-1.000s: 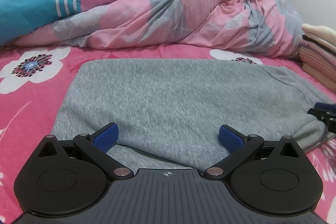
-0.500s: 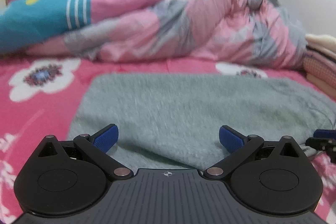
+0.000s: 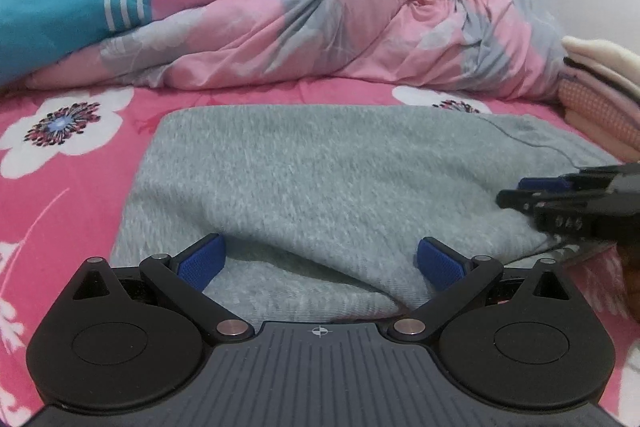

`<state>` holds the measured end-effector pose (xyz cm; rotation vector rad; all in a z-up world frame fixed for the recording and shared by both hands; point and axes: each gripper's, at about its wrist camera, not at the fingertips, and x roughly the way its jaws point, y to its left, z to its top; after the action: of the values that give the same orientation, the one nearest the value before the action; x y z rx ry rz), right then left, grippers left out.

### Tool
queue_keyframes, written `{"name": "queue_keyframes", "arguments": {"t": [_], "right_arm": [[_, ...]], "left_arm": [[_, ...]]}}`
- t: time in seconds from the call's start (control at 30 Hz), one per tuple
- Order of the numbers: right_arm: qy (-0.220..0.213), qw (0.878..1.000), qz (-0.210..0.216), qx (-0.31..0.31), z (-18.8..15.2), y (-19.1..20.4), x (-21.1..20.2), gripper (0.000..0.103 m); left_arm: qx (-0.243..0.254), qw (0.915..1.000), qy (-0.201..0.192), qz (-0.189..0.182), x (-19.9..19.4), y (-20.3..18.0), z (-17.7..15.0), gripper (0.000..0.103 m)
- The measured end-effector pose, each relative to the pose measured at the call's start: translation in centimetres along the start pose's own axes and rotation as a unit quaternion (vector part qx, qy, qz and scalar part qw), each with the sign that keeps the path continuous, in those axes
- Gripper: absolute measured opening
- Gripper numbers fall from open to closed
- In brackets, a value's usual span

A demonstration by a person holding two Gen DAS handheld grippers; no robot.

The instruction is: Fold clothes

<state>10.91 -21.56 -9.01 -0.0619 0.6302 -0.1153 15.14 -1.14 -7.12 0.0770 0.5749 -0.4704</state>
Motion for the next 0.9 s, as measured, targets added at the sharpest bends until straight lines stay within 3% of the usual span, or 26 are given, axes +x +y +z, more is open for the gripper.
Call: {"name": "queue_keyframes", "arguments": {"t": [0.13,0.3,0.4,0.47,0.53,0.63,0.73,0.83,0.9], "right_arm": [[0.005,0.998,0.033,0.052,2.7,-0.9,-0.9,0.033],[-0.016,0.998,0.036,0.041,6.2,-0.3,0.8,0.033],[0.067,0.997,0.036,0.027,5.0,0.3,5.7,0.034],[0.069,0.997,0.037,0.018,5.5,0.3,6.3,0.034],[0.103,0.992,0.038,0.061,7.6,-0.3,6.1,0.035],[0.103,0.992,0.052,0.059,9.8,0.0,6.0,0.035],[0.131,0.989,0.046,0.041,10.4,1.1,9.4,0.035],[0.114,0.992,0.042,0.025,11.1,1.5,11.8,0.037],[0.111,0.992,0.036,0.051,12.4,0.8,12.3,0.037]], "left_arm": [[-0.006,1.0,0.001,-0.006,-0.1,0.3,-0.1,0.103],[-0.008,0.9999,0.001,-0.008,-0.2,0.3,-0.1,0.103],[-0.008,0.9999,0.001,-0.009,-0.2,0.3,-0.2,0.103],[-0.01,0.9999,-0.001,-0.009,-0.2,0.3,-0.2,0.103],[-0.01,0.9999,-0.001,-0.009,-0.2,0.4,-0.2,0.103],[-0.01,0.9999,0.0,-0.009,-0.2,0.3,-0.2,0.103],[-0.011,0.9999,-0.001,-0.01,-0.2,0.3,-0.3,0.103],[-0.014,0.9998,-0.001,-0.012,-0.2,0.4,-0.2,0.103],[-0.014,0.9998,-0.001,-0.012,-0.3,0.3,-0.2,0.103]]}}
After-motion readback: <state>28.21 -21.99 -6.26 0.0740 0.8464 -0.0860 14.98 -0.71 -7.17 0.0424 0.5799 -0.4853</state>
